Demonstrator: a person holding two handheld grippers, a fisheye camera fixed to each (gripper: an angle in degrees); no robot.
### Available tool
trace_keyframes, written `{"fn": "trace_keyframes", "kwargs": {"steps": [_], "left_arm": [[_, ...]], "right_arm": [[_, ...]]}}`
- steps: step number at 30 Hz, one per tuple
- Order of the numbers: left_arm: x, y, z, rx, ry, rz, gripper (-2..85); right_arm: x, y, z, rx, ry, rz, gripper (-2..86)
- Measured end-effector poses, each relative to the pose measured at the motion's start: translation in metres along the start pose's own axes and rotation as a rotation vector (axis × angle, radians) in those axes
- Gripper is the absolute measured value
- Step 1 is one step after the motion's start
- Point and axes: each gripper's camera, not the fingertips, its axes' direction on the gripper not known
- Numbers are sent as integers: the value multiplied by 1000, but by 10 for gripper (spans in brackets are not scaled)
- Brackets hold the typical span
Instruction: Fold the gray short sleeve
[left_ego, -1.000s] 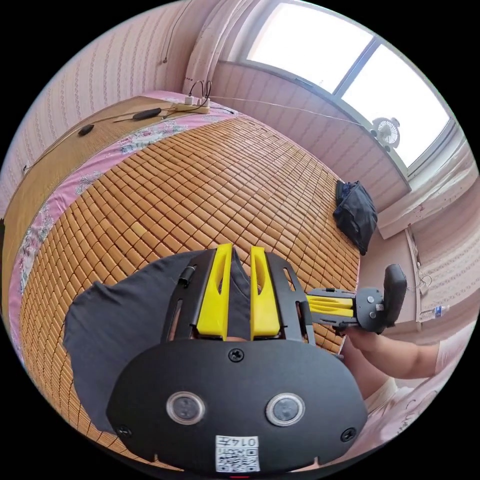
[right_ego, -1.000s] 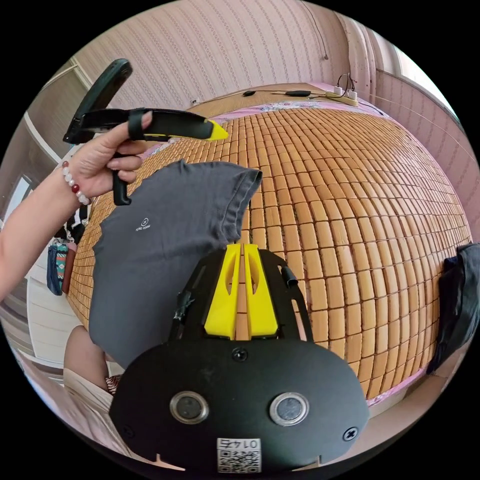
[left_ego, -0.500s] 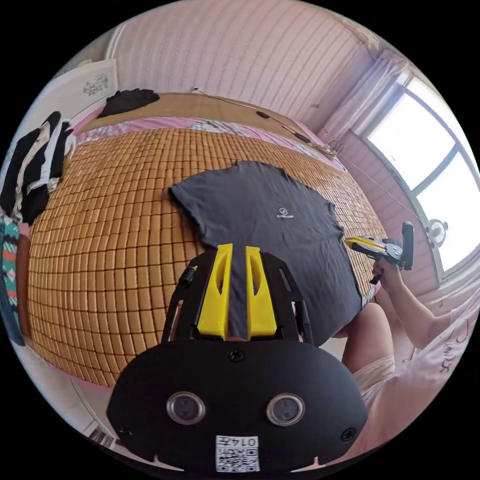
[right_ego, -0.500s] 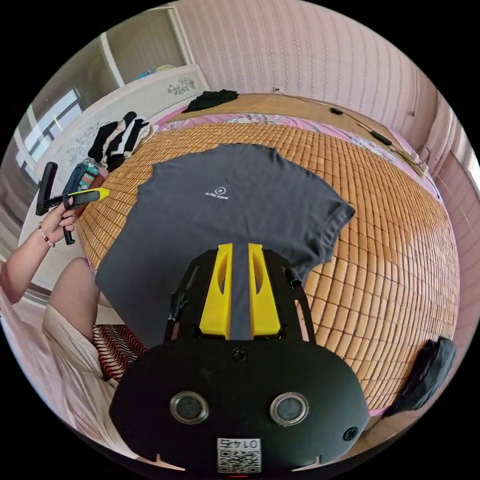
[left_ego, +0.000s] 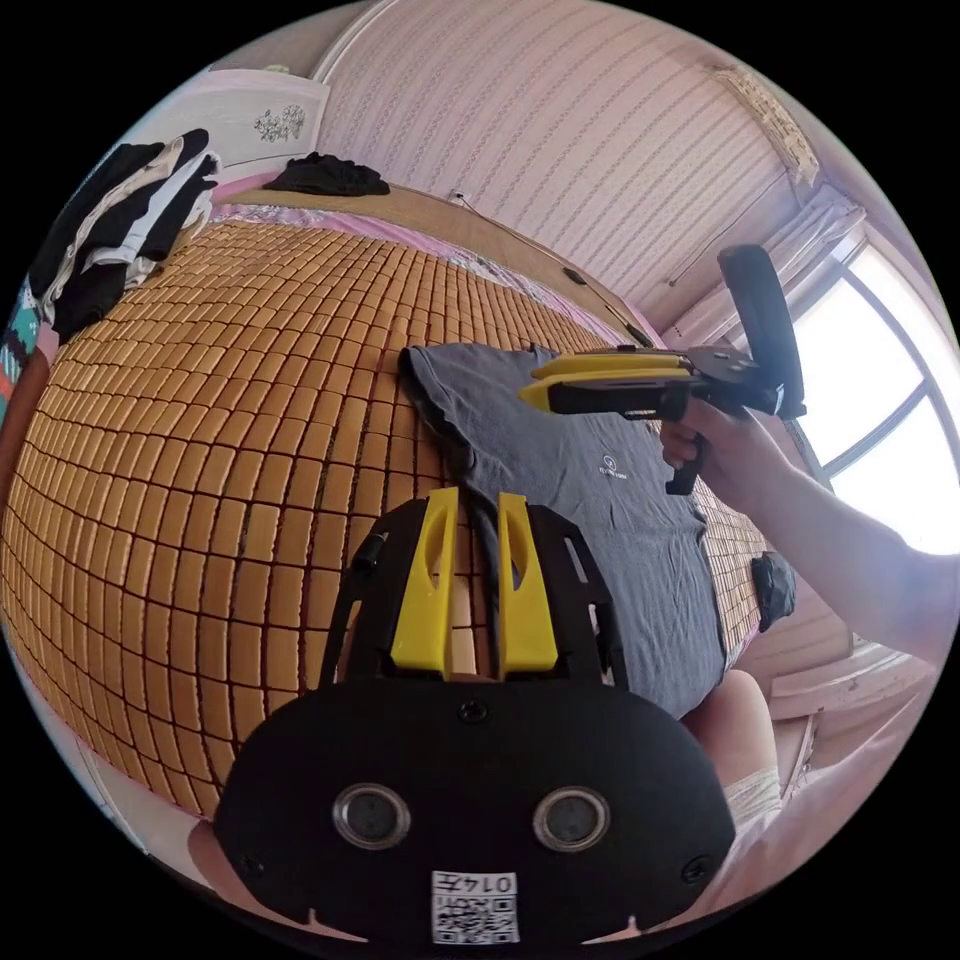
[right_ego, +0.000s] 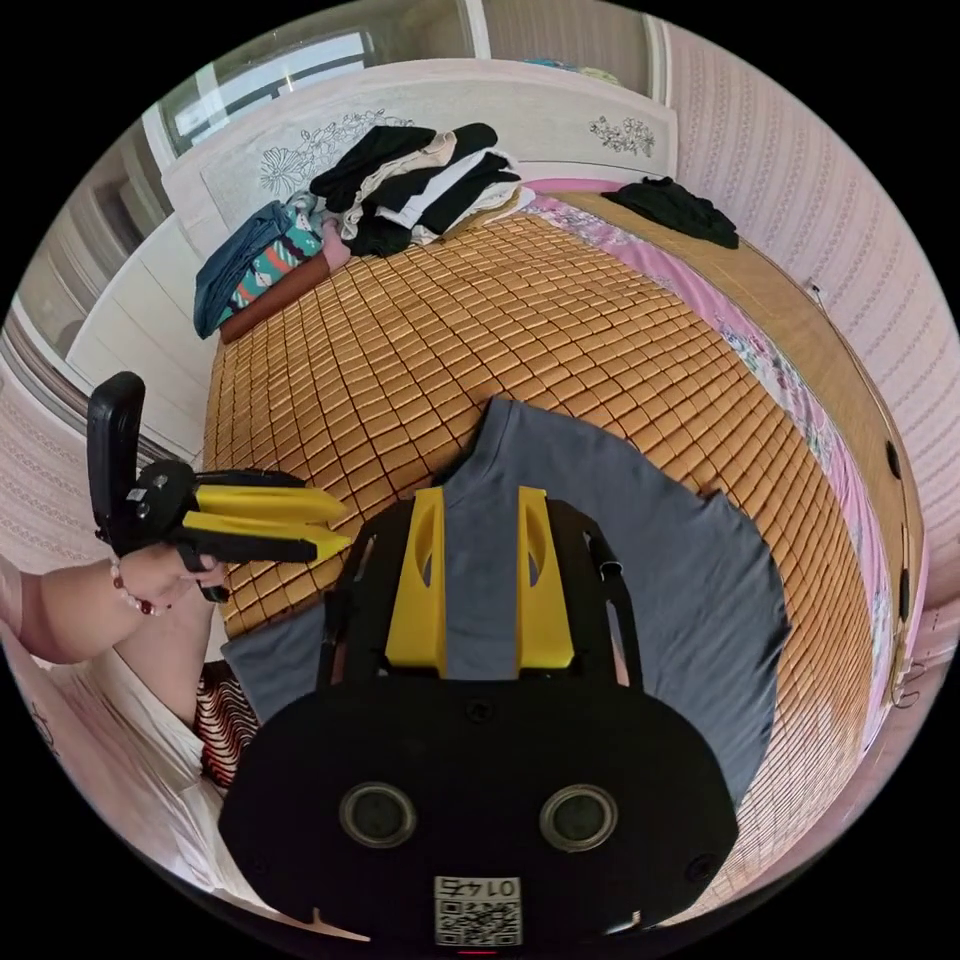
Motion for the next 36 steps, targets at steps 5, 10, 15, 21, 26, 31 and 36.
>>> {"fn": "trace_keyframes", "kwargs": {"steps": [5, 10, 15, 21, 26, 31, 36], "left_arm": [[-21, -7, 7, 10, 8, -38, 77], [-33, -10, 19, -48, -4, -25, 77], [-38, -5, 18, -57, -53, -13, 40], [-33, -4, 7, -50, -63, 56, 34], [-5, -3, -4, -15, 108, 215, 53], [-1, 2, 2, -95, 108, 222, 94], [11, 8, -1, -97, 81, 267, 68]], "right_arm": [[-6, -65, 49, -84, 56, -57, 114], [4, -101, 97, -165, 72, -3, 101], [37, -105, 97, -77, 29, 153, 13], [88, -62, 55, 124, -66, 283, 5], [133, 12, 32, 264, -80, 502, 9], [156, 41, 59, 107, -61, 563, 32], [147, 21, 55, 141, 20, 445, 46]]}}
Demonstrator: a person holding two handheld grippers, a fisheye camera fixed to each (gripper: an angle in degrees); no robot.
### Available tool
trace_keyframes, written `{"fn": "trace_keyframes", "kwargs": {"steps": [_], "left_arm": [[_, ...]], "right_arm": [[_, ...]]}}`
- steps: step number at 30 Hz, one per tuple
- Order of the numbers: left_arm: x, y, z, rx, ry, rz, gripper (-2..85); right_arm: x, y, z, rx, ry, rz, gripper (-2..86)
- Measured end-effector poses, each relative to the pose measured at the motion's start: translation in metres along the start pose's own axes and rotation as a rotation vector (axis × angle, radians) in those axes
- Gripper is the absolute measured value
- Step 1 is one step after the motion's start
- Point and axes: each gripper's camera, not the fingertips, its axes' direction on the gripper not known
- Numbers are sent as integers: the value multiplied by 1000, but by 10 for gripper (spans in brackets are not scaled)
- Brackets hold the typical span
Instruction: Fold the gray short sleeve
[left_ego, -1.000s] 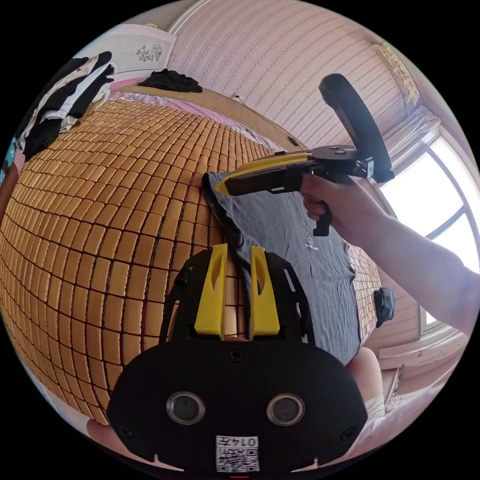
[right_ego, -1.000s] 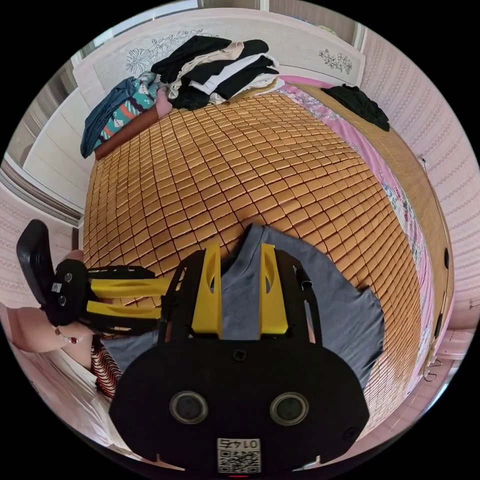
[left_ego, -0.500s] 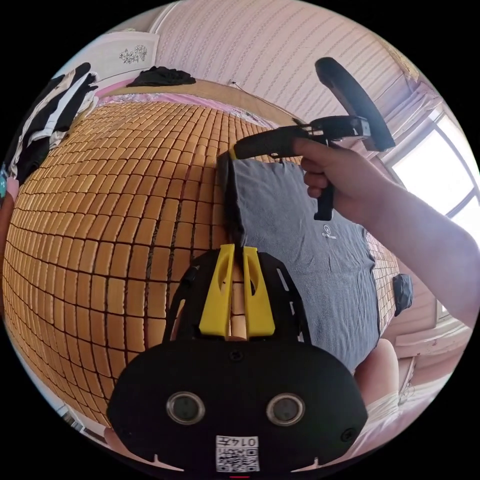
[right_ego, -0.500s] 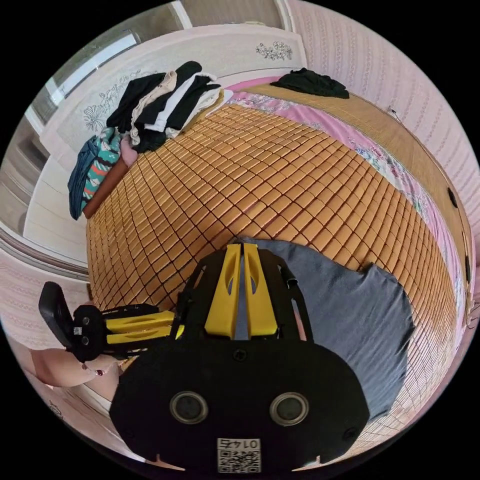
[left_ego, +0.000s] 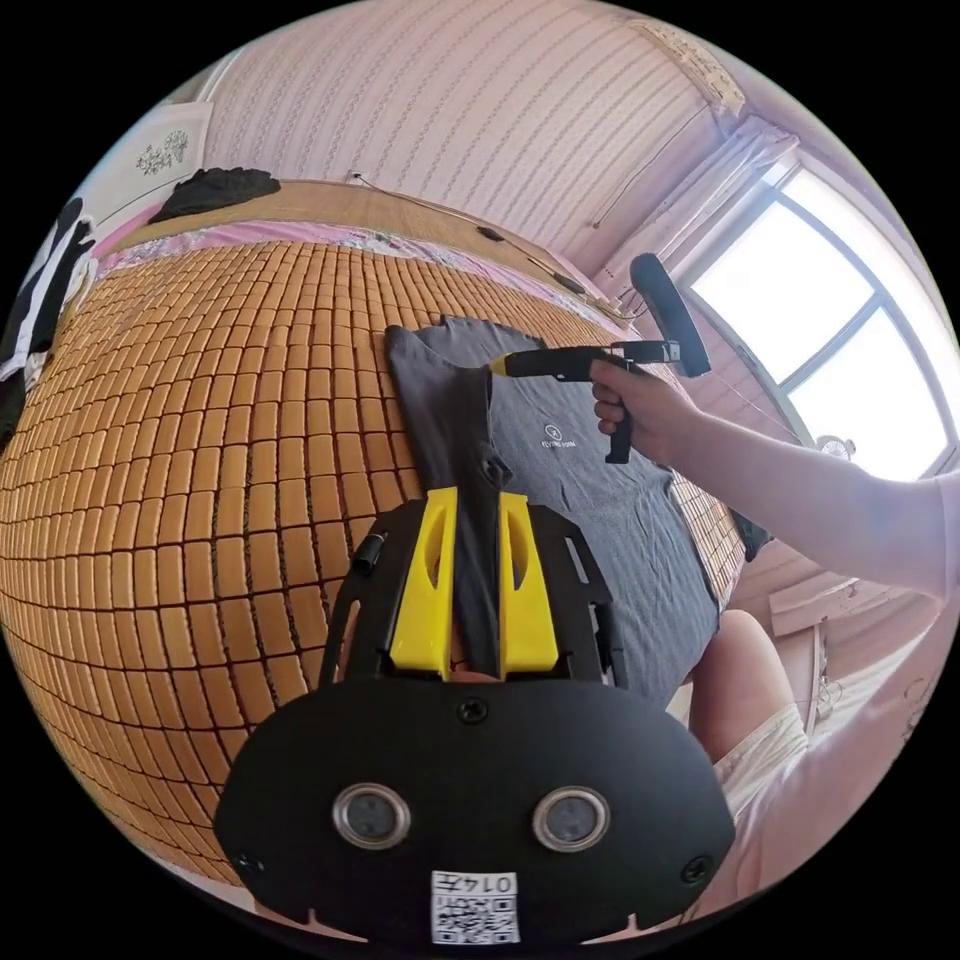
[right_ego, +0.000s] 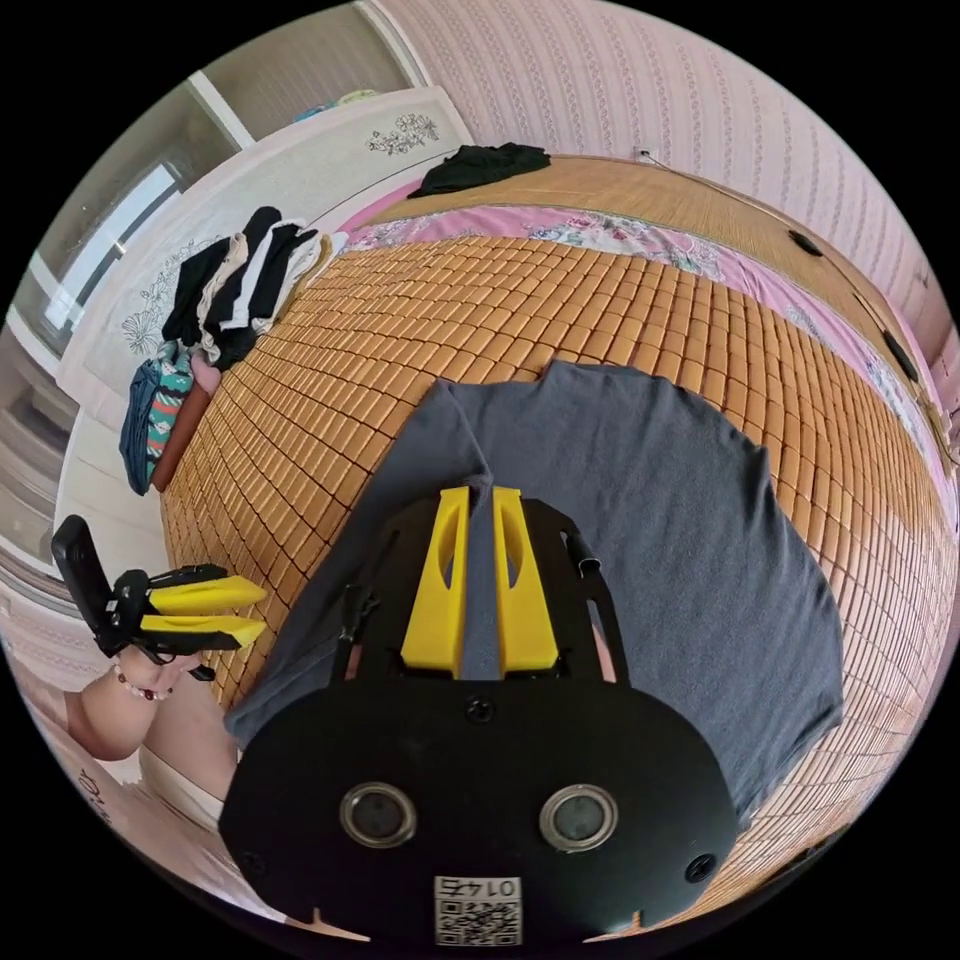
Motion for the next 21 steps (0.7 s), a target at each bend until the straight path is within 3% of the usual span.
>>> {"fn": "trace_keyframes", "kwargs": {"steps": [6, 9, 12, 21], "left_arm": [[27, -12, 24, -67, -38, 100, 72], [34, -16, 42, -112, -82, 121, 81], [41, -18, 56, -146, -130, 137, 81], [55, -19, 62, -106, -146, 119, 1]], "right_arm": [[-24, -36, 2, 68, 35, -81, 48], [-28, -50, 26, -30, -31, -117, 59], [-33, -58, 45, -81, 44, -153, 67], [-33, -59, 36, -70, 1, -224, -4]]}}
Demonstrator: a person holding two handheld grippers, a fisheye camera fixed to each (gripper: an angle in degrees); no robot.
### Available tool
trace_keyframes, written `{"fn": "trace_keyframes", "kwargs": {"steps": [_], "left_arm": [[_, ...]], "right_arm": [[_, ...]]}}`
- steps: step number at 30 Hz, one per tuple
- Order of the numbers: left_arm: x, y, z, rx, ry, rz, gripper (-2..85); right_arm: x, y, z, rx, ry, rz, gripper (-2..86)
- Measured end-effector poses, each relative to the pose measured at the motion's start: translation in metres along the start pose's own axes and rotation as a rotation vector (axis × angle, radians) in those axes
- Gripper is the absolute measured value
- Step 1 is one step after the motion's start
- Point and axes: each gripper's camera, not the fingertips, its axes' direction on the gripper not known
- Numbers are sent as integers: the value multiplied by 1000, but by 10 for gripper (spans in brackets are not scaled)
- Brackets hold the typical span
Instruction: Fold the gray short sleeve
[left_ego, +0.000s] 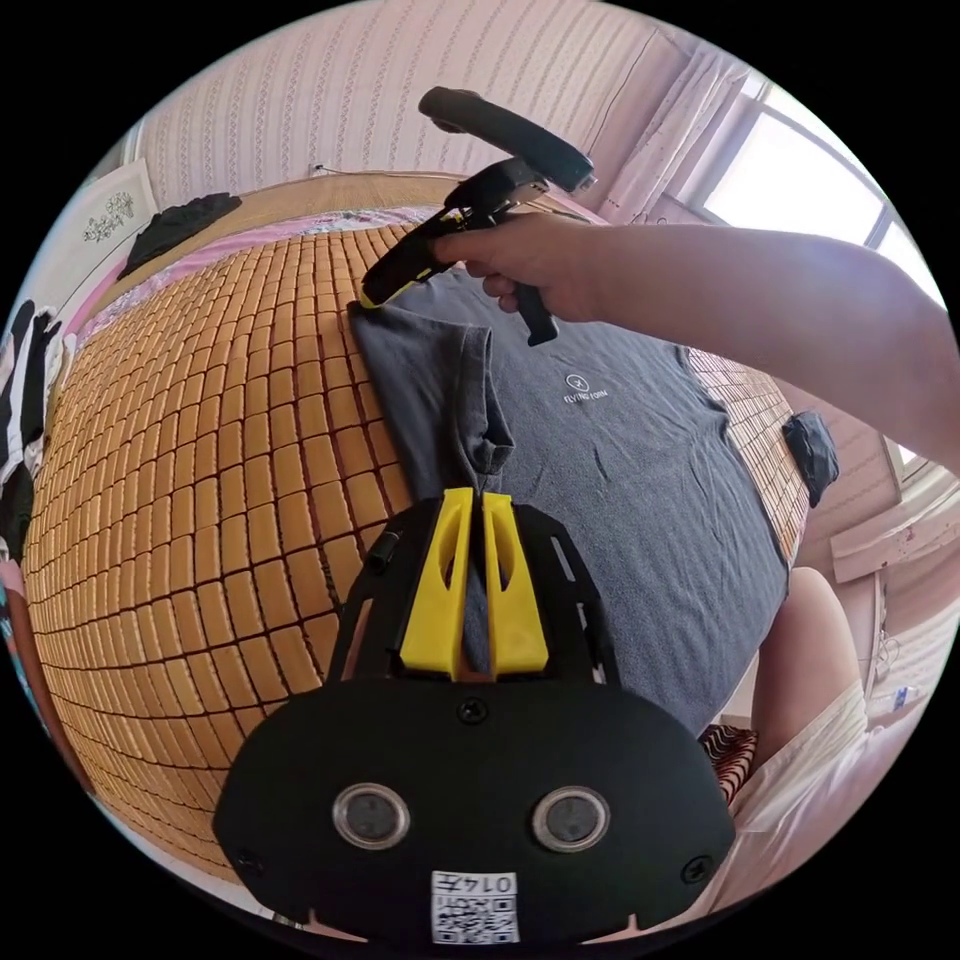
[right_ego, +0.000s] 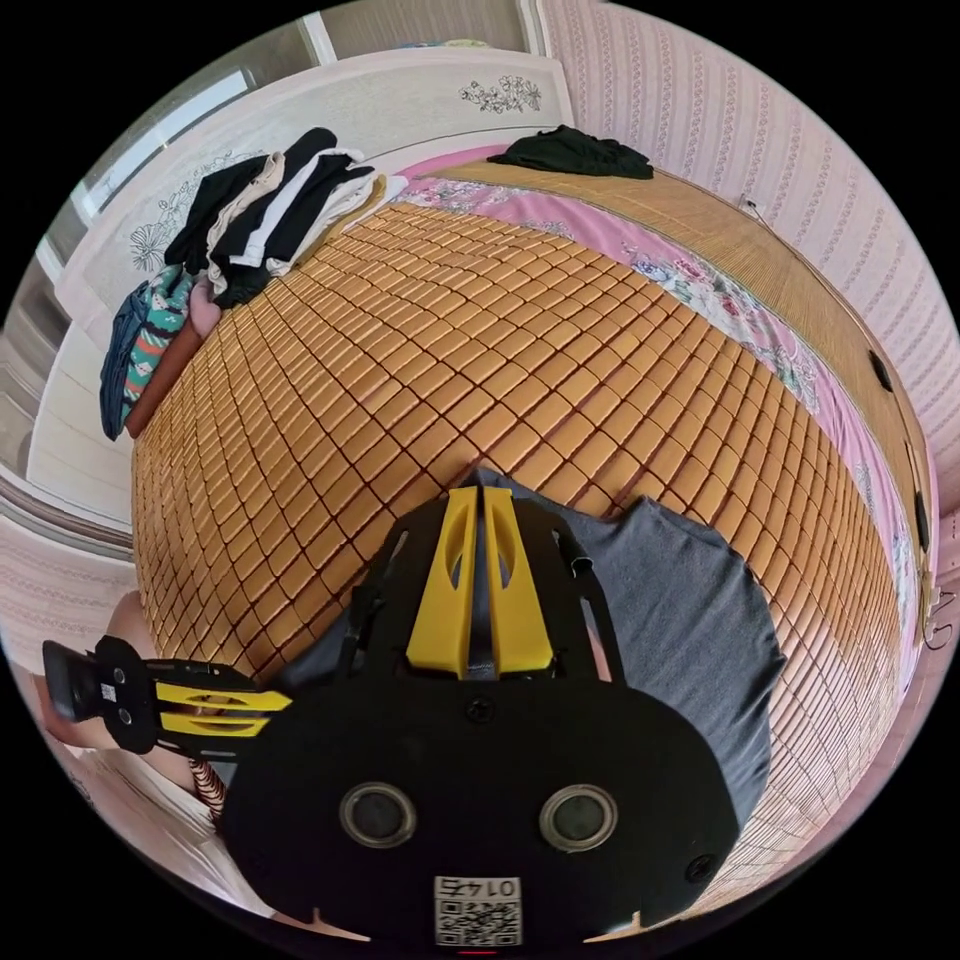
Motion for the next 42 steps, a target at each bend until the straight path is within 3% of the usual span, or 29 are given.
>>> {"fn": "trace_keyframes", "kwargs": {"steps": [8, 17, 22, 24, 26, 29, 33, 36, 42], "left_arm": [[11, 0, -18, 98, -159, -17, -2], [23, -9, -12, 80, -95, -36, 78], [43, -23, -24, 132, -18, 32, 64], [57, -32, -27, 163, 14, 102, 33], [78, -51, -23, 203, 20, 157, 0], [104, -92, -3, 150, 162, 200, 1], [154, -148, 26, 120, 192, 317, 31], [204, -201, 61, 70, 201, 454, 67], [281, -298, 144, -80, 319, 475, 47]], "right_arm": [[2, 6, -21, 101, -114, 6, -7], [0, 53, -81, 157, -21, -35, 7], [-25, 159, -140, 173, 324, -93, 26], [-25, 240, -179, 342, 388, 90, 59], [-16, 299, -206, 393, 356, 205, 79], [10, 380, -237, 315, 355, 384, 99], [50, 465, -263, 184, 379, 580, 122], [69, 502, -276, 204, 266, 652, 109], [93, 538, -281, 215, 251, 759, 102]]}}
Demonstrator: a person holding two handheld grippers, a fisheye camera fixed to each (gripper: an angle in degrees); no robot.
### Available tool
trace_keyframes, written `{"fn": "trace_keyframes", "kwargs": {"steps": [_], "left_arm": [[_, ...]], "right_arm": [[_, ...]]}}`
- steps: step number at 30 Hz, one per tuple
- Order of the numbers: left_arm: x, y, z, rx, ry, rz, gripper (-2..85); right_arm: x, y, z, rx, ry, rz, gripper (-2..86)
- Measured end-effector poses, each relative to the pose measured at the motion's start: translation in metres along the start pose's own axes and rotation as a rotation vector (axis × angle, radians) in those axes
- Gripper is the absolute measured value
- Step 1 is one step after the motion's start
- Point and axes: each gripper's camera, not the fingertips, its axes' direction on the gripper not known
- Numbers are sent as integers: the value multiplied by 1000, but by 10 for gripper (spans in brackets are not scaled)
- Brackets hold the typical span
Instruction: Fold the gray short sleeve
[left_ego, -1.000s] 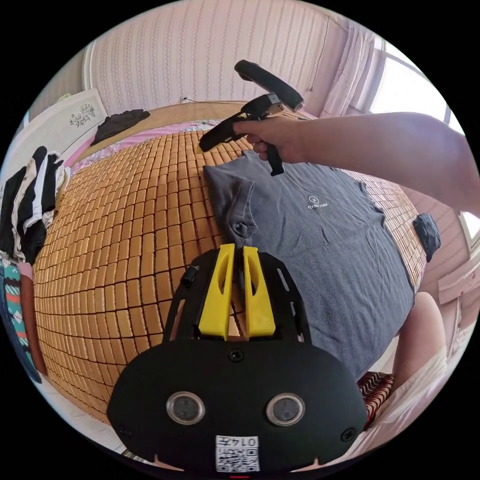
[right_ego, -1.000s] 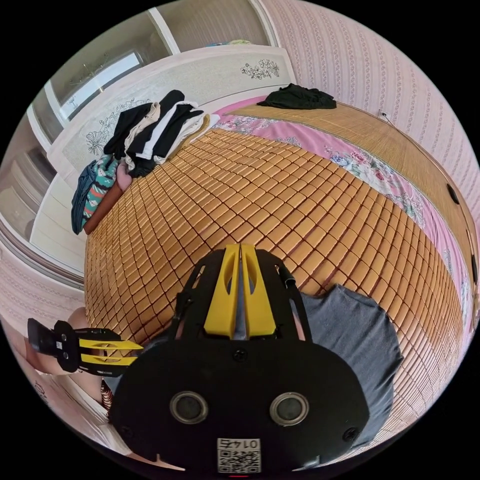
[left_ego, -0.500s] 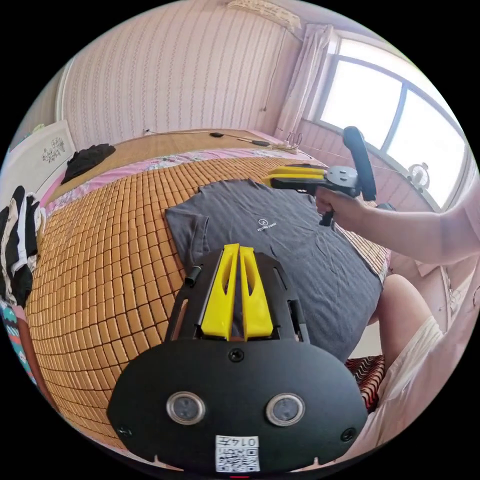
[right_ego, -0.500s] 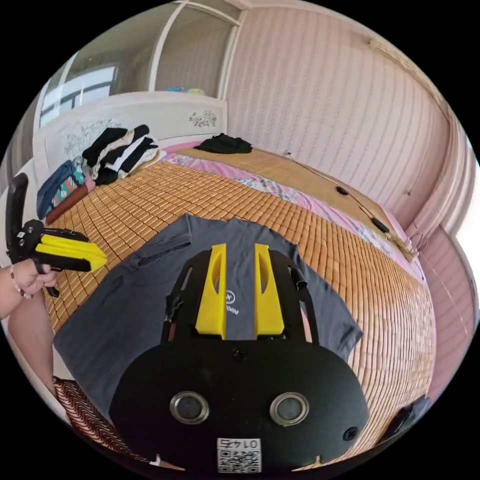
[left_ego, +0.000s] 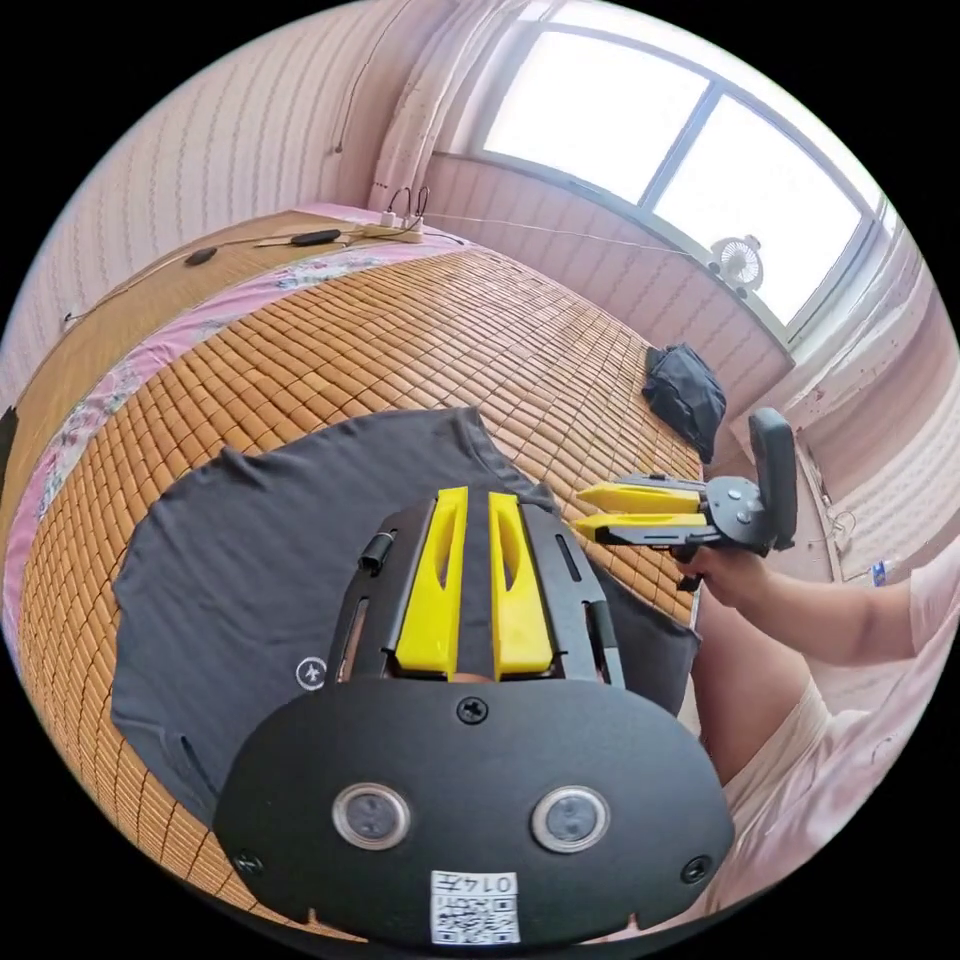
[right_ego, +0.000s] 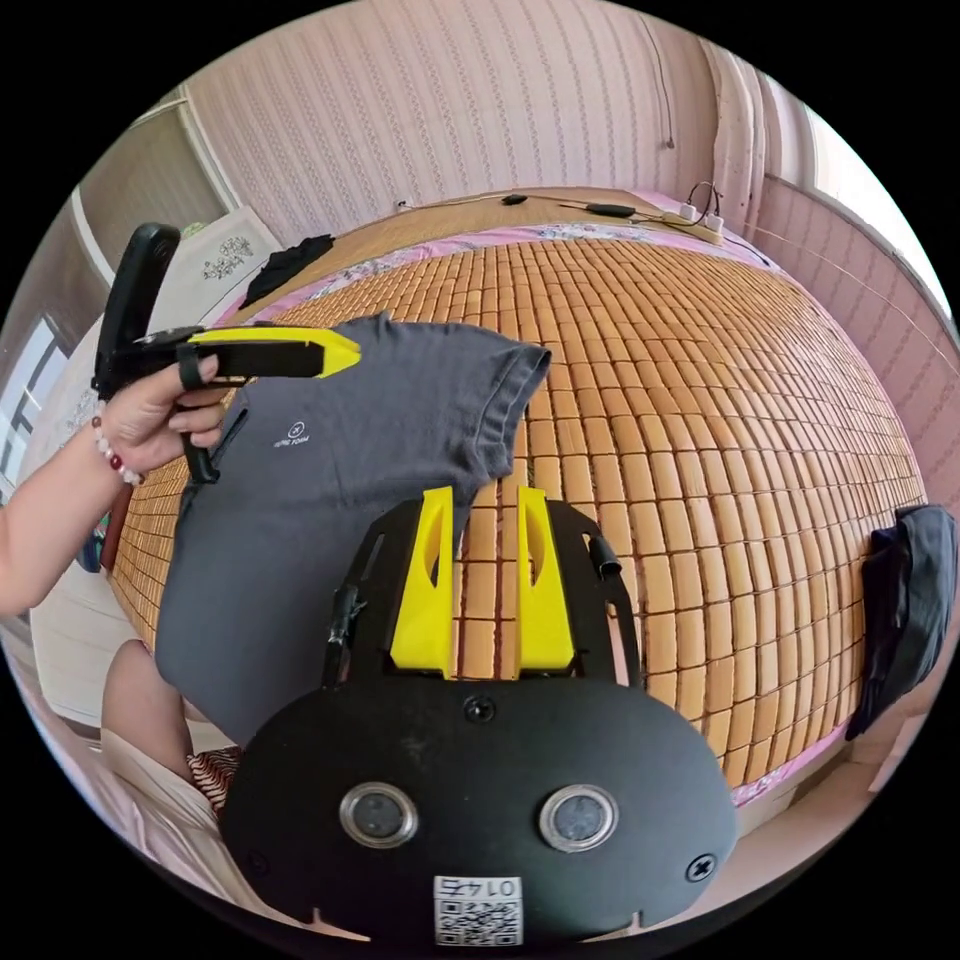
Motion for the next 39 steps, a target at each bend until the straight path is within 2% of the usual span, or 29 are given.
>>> {"fn": "trace_keyframes", "kwargs": {"steps": [8, 12, 14, 16, 18, 21, 25, 30, 34, 39], "left_arm": [[16, -116, 102, -185, -66, 6, 86], [14, -137, 131, -242, -169, 3, 86], [9, -145, 135, -226, -219, -4, 37], [2, -150, 136, -229, -172, -14, 11], [-5, -153, 133, -230, -130, -16, -1], [-20, -152, 107, -136, -133, -34, -8], [-48, -130, 62, 14, -106, -106, -5], [-88, -93, 54, -51, -156, -234, 36], [-114, -78, 48, -9, -79, -364, 64], [-115, -98, 54, -2, -74, -319, 70]], "right_arm": [[47, 12, -13, 52, -187, 125, 82], [55, 10, -21, 48, -183, 123, 63], [56, 10, -25, 44, -179, 111, 48], [56, 10, -28, 44, -170, 101, 39], [53, 10, -35, 62, -150, 77, 33], [44, 10, -48, 107, -110, 9, 31], [24, 13, -64, 152, -123, -157, 42], [9, 20, -76, 138, -74, -268, 68], [10, 14, -77, 114, -99, -256, 64], [-1, -4, -69, 69, -147, -273, 60]]}}
